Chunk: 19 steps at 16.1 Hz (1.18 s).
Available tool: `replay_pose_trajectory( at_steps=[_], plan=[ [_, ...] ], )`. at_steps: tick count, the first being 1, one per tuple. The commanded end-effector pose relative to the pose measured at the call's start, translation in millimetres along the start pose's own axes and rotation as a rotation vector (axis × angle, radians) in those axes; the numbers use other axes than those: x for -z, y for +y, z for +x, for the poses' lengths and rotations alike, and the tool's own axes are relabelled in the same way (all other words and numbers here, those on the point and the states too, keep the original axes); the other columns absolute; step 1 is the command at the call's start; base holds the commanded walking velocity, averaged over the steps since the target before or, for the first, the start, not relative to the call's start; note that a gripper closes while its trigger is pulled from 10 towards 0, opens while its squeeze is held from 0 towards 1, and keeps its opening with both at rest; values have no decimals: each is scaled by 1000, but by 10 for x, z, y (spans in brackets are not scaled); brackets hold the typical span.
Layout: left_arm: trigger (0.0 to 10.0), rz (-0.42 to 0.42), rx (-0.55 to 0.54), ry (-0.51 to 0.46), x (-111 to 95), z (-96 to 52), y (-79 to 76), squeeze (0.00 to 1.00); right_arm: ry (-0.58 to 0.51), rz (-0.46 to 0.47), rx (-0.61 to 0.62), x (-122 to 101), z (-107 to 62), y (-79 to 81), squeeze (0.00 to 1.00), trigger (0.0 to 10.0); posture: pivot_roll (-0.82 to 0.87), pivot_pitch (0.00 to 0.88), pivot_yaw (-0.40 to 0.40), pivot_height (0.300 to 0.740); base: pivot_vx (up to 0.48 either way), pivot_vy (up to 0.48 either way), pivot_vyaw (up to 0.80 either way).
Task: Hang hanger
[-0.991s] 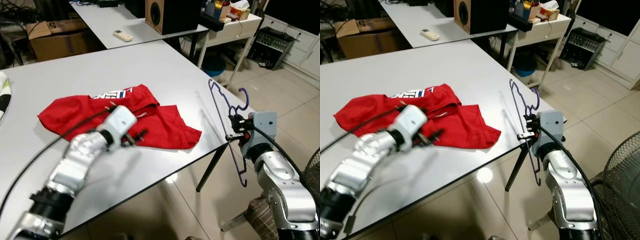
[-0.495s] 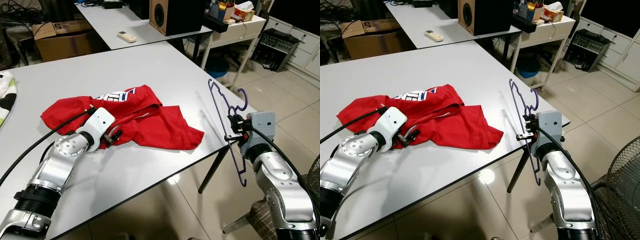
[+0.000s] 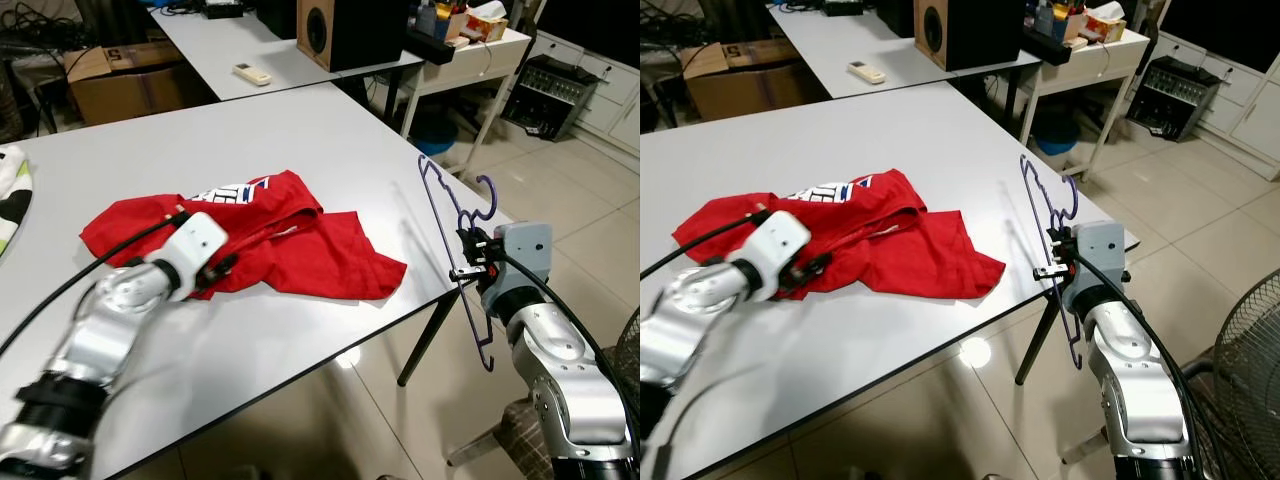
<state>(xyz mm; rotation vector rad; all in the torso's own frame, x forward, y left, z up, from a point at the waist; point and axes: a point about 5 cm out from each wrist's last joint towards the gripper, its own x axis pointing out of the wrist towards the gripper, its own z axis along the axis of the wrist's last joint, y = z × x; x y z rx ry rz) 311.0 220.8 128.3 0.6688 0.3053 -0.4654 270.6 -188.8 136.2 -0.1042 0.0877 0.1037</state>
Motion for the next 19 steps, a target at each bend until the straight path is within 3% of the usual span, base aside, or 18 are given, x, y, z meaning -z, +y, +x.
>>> replay_pose_trajectory(
  at_steps=[1,4,11,19],
  plan=[
    [39,35,17,-6,-18,-10,-20,0,-18,-3,10,-29,-4,-15,0,10000,-80,0,0,740,0,0,0],
    [0,95,34,20,20,-20,-35,0,-20,1,6,-24,9,5,0,10000,-72,0,-1,740,0,0,0],
    [0,123,37,39,61,5,-62,0,-24,0,6,-30,20,-2,0,10000,-76,0,0,740,0,0,0],
    [0,89,-35,41,79,21,25,0,-33,-20,-30,-57,-10,-28,0,10000,-84,0,6,740,0,0,0]
  ],
)
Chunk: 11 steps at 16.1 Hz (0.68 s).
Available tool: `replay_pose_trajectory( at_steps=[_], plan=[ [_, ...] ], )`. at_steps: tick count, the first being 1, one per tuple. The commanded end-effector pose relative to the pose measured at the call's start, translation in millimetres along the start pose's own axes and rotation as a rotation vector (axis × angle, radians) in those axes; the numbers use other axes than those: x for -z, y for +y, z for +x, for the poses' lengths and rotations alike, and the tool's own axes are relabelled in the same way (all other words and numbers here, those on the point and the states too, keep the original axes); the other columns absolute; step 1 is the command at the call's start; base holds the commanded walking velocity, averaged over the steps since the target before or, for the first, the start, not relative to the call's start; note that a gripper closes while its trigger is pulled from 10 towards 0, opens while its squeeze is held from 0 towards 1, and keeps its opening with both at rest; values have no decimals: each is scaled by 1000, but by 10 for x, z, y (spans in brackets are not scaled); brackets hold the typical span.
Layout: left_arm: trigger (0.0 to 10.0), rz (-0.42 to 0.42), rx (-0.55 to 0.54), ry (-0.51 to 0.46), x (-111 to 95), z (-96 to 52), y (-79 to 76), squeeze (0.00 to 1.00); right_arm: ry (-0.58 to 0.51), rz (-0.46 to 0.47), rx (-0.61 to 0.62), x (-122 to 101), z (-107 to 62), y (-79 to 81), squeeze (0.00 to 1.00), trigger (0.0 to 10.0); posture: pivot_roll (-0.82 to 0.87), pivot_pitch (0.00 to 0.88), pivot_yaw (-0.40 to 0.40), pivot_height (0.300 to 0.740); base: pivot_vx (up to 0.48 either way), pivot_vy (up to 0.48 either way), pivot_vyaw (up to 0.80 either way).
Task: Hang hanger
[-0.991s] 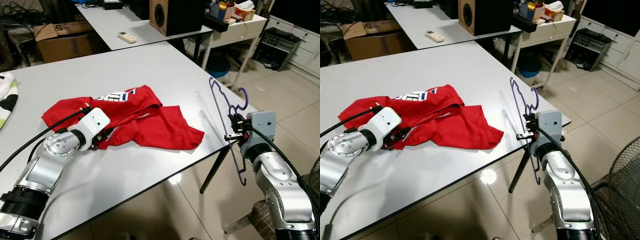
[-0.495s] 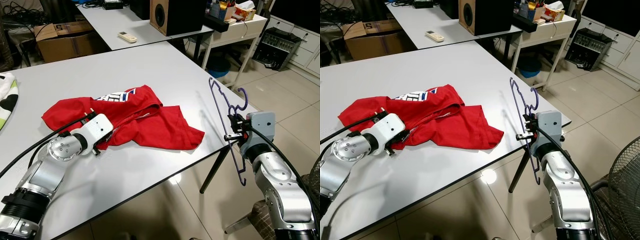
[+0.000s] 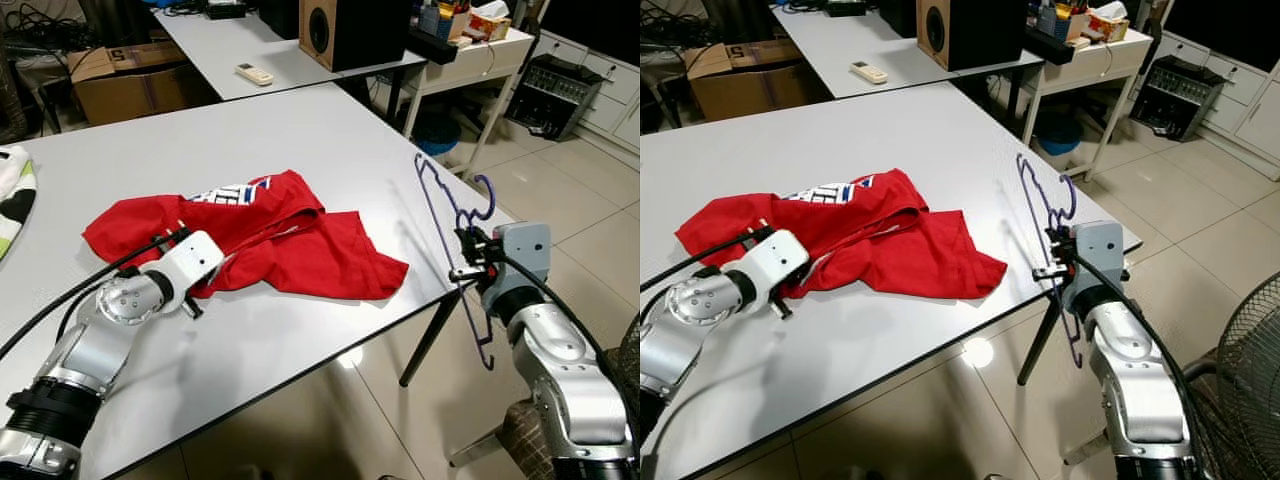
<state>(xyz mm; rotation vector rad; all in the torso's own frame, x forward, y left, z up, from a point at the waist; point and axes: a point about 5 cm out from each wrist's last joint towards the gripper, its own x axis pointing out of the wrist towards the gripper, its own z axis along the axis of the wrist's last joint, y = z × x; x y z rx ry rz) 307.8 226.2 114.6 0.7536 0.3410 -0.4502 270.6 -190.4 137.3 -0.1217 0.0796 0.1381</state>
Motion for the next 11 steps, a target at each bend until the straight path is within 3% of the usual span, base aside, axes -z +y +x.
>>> replay_pose_trajectory(
  at_steps=[1,6,9,11],
  plan=[
    [0,-25,-39,-49,-107,8,108,0,-30,0,-17,-65,-23,-24,0,10000,-83,0,9,740,0,0,0],
    [0,-215,8,-292,-526,-84,288,0,-82,4,-313,-260,-258,-2,0,10000,-80,0,15,740,0,0,0],
    [0,-229,-61,-327,-617,-172,549,0,-80,17,-548,-361,-513,29,0,10000,-74,0,8,740,0,0,0],
    [0,-174,-57,-341,-647,-209,588,0,-53,26,-635,-343,-625,37,0,10000,-76,0,9,740,0,0,0]
  ],
)
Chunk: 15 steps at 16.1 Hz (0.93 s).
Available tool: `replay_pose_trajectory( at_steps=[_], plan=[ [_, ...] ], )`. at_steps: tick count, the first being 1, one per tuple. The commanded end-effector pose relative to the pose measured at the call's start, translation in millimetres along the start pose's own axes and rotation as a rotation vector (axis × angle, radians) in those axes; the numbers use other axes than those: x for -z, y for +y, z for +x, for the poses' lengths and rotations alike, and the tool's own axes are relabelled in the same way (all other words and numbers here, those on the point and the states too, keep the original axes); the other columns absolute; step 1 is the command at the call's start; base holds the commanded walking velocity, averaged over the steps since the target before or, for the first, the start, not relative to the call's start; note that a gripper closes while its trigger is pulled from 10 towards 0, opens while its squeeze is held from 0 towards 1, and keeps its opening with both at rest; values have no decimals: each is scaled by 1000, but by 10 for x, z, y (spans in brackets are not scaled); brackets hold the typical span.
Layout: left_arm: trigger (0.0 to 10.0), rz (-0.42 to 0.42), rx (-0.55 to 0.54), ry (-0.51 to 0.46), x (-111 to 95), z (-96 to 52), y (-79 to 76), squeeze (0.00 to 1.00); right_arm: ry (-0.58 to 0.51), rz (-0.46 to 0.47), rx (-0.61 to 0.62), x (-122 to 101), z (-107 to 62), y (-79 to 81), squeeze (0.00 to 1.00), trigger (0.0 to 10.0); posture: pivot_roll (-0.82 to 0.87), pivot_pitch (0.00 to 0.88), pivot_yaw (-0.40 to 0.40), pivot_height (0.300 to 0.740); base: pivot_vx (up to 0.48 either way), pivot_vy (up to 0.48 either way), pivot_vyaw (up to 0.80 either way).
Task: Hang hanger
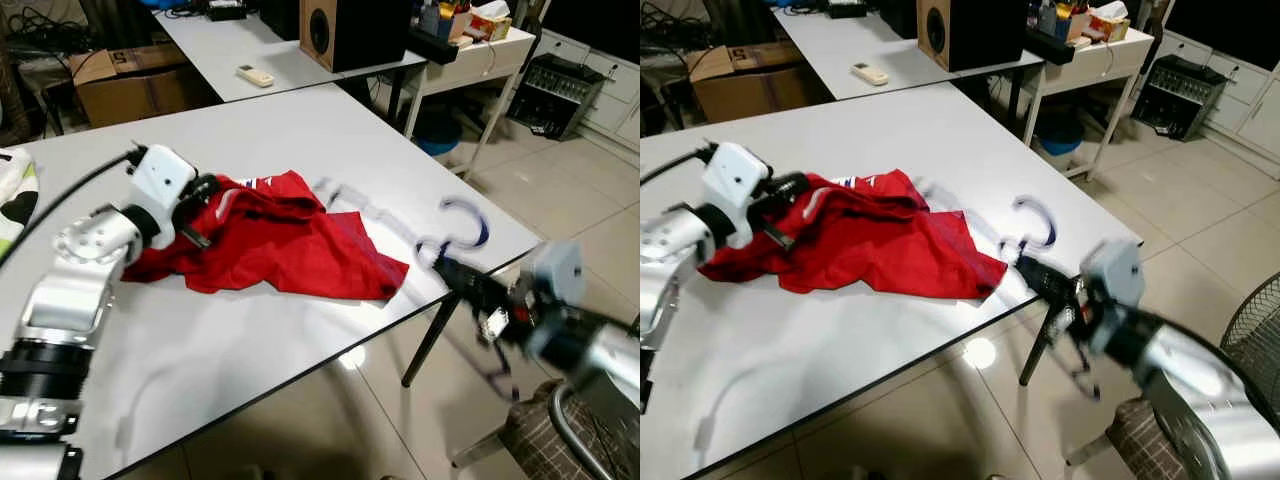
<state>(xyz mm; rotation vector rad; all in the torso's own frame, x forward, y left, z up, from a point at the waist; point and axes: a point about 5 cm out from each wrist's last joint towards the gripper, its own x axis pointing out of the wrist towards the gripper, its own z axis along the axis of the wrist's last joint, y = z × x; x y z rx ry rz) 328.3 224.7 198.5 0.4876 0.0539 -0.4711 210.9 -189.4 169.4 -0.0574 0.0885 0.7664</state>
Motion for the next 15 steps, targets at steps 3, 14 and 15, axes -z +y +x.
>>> replay_pose_trajectory(
  at_steps=[3,14,15],
  plan=[
    [0,35,58,-25,-112,-44,-21,0,15,1,-46,-45,-103,3,0,10000,-73,0,3,740,0,0,0],
    [0,44,221,-3,-167,-97,-245,0,150,43,-73,143,-164,-102,0,10000,-61,0,-33,740,0,0,0],
    [0,33,231,-11,-187,-104,-259,0,149,44,-72,144,-169,-105,0,10000,-62,0,-35,740,0,0,0]
  ],
)
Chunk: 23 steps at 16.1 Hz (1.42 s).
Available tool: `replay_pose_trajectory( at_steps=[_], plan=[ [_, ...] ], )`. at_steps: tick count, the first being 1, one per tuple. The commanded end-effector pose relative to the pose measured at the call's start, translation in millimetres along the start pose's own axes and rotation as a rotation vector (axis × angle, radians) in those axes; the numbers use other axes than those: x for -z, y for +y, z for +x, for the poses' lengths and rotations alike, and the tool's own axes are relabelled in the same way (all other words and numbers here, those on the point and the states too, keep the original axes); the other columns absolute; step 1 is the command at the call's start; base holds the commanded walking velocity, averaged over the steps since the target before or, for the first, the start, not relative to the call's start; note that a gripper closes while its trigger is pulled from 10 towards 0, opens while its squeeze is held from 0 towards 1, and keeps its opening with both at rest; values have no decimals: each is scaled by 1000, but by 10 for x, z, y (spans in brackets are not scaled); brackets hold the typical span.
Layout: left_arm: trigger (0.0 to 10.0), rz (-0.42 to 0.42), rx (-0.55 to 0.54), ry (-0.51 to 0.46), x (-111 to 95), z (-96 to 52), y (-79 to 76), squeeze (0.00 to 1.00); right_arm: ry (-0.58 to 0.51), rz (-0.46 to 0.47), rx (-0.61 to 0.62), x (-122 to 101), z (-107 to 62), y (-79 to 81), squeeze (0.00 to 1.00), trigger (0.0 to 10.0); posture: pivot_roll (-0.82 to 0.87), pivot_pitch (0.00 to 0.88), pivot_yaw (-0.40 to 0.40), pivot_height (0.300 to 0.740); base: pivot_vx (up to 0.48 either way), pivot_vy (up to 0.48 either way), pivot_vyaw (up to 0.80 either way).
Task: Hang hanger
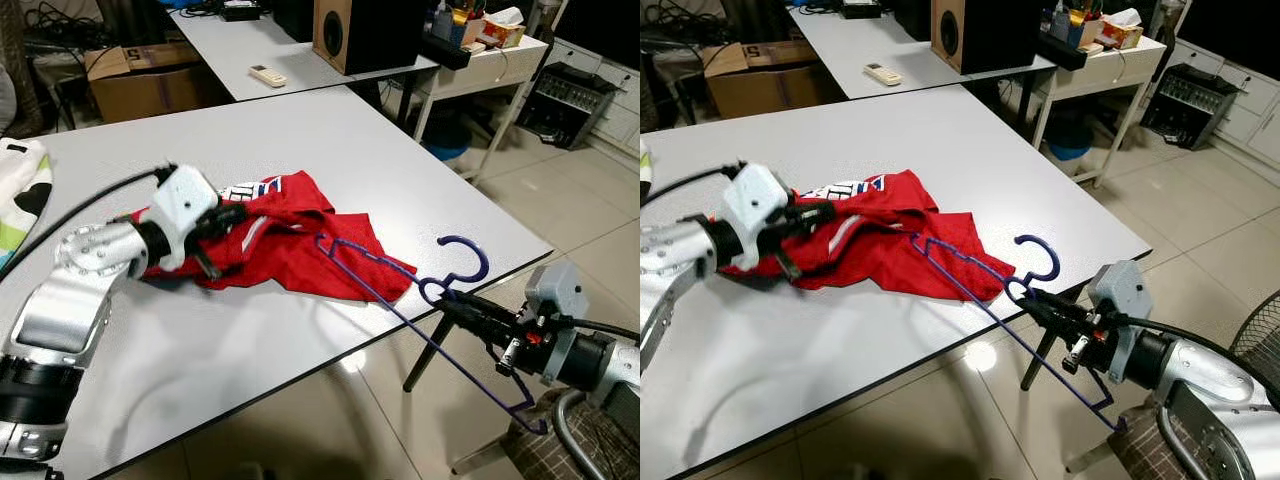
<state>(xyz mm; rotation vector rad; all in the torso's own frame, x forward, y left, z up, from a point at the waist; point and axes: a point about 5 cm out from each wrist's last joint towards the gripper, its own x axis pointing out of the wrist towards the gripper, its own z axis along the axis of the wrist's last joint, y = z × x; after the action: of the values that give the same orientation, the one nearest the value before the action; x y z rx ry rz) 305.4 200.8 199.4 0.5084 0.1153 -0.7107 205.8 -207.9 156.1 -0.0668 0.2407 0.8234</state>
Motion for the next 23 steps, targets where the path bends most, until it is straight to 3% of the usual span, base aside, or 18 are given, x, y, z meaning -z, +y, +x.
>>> replay_pose_trajectory(
  at_steps=[1,4,8,11,15,17,19,21,22,23],
  plan=[
    [0,0,31,-33,-75,-13,-32,0,10,-7,-1,-6,-12,-24,0,10000,-64,0,-34,740,0,0,0],
    [0,2,158,-40,-97,-27,-202,0,-18,-15,17,-58,56,-89,0,10000,-61,0,-42,740,0,0,0],
    [0,28,193,-40,-146,-29,-246,0,-11,-12,11,-45,100,-118,0,10000,-49,0,-53,740,0,0,0],
    [0,34,209,-106,-281,5,-292,0,17,-3,-7,6,160,-150,0,10000,-44,0,-59,740,0,0,0],
    [0,7,358,-82,-286,-15,-472,0,-11,12,75,29,317,-308,0,10000,-44,0,-54,740,0,0,0],
    [0,24,353,-31,-212,-19,-466,0,-51,24,112,-7,382,-382,0,10000,-43,0,-54,740,0,0,0],
    [0,95,315,67,-56,-33,-407,0,-108,39,117,-88,437,-425,0,10000,-42,0,-56,740,0,0,0],
    [0,114,267,69,-51,-30,-351,0,-152,49,117,-155,443,-436,0,10000,-43,0,-56,740,0,0,0],
    [0,123,190,51,-74,-11,-276,0,-182,82,100,-177,448,-417,0,10000,-44,0,-55,740,0,0,0],
    [0,129,167,35,-97,2,-264,0,-144,87,67,-97,464,-362,0,10000,-44,0,-53,740,0,0,0]
  ],
)
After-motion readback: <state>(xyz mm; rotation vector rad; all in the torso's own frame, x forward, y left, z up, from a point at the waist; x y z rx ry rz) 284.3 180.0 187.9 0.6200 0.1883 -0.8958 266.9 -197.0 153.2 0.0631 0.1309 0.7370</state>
